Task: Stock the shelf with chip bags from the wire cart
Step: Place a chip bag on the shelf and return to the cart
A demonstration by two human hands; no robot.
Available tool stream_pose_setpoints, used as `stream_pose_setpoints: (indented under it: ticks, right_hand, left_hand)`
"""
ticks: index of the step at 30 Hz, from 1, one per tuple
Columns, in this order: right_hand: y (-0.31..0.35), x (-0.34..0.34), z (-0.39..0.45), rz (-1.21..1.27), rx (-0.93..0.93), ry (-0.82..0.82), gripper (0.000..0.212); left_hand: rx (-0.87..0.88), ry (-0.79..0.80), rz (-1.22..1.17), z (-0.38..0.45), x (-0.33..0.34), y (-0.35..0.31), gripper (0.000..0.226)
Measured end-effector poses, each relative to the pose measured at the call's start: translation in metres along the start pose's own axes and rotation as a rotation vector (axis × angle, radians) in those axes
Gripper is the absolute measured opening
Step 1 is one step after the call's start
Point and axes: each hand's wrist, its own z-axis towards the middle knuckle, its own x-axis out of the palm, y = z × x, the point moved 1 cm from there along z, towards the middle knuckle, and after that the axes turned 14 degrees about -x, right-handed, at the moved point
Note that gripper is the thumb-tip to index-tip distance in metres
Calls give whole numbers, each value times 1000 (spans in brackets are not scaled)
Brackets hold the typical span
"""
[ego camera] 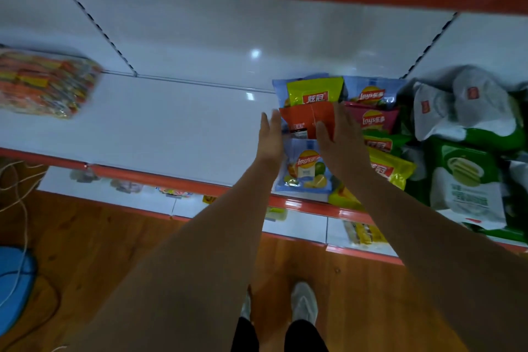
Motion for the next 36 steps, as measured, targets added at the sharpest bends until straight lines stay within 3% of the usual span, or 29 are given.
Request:
stream_pose_setpoints:
  ticks: [1, 4, 6, 9, 11, 13, 15, 18, 20, 22, 25, 26, 28, 29, 36]
  right_hand:
    - [-1, 1, -3, -16, -11, -7, 56]
    - [-4, -1, -21, -65, 5, 6, 60]
    - [-3, -7, -32, -63, 5, -5, 60]
    - [1, -24, -47, -76, 44, -66, 61]
    - [12, -40, -61, -52, 85, -94, 62]
    - [26, -62, -82, -28, 127, -140, 64]
    - [39, -90, -111, -15, 199, -213, 66]
    - [50, -135, -172, -2, 360, -349, 62]
    - [52, -162, -214, 26, 469, -432, 60]
    - [49, -197, -269, 23, 582, -548, 58]
    - [37, -251, -364, -4, 747, -752, 55]
    - [33, -266, -397, -8, 796, -810, 56]
    - [29, -298, -466, -33, 887, -941, 57]
    - [28, -311, -503, -45, 930, -1013, 58]
    - [47, -364, -773, -44, 1213, -1513, 64]
  left_hand:
    - [-22, 50, -4, 11, 7, -1, 96]
    - [62, 155, 4, 13, 27, -15, 61]
    - [26, 186, 7, 14, 33, -27, 58]
    - [63, -15, 201, -1, 25, -37, 90]
    - [135, -109, 261, -32, 20, -40, 79]
    - [273, -75, 293, -75, 23, -37, 61]
    - [271, -17, 372, -117, 32, -25, 60]
    - [61, 174, 454, -172, 67, 7, 84]
    - [5, 261, 493, -209, 99, 27, 85]
    - [138, 377, 651, -264, 141, 47, 84]
    - [249, 638, 862, -344, 206, 92, 43]
    - [282, 692, 927, -367, 228, 110, 39]
    - [300, 762, 1033, -408, 270, 154, 72]
    - [316, 809, 1099, -433, 288, 176, 77]
    - [437, 1267, 1426, -633, 368, 363, 62]
